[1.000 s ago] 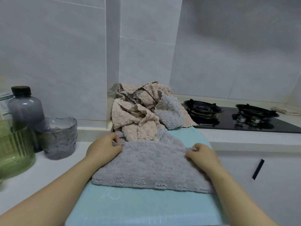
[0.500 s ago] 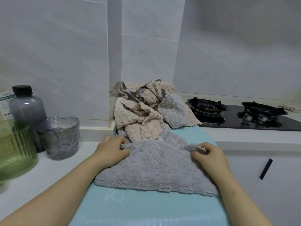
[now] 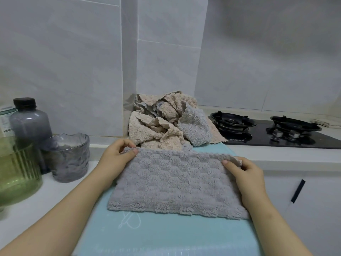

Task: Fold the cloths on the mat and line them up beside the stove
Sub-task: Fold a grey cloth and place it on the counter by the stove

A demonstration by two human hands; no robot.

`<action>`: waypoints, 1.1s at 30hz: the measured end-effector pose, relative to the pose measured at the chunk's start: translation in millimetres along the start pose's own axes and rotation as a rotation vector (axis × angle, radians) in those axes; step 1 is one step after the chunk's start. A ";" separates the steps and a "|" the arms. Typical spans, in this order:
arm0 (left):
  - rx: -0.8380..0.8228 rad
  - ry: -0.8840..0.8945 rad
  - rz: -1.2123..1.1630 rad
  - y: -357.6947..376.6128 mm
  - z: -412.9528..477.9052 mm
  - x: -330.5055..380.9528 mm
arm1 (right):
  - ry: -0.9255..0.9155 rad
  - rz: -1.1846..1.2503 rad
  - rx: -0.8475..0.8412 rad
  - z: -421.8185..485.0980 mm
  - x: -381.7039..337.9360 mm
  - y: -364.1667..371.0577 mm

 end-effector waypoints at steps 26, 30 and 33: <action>-0.032 0.183 0.784 12.2 -10.5 0.9 | 0.103 -0.727 -0.549 -1.2 -9.6 28.7; -0.181 0.494 0.674 36.2 -43.5 24.3 | 0.157 -0.520 -0.527 -2.4 -15.3 22.5; -0.511 0.373 0.944 65.0 -60.8 3.1 | 0.200 -0.427 -0.511 -2.7 -15.7 17.9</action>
Point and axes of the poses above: each hand's wrist, its own z-axis towards the middle knuckle, its own y-axis out of the palm, x = y × z, the point moved 6 cm from there along z, towards the middle knuckle, and after that the axes turned 12 degrees about -y, right-handed, at the moved point
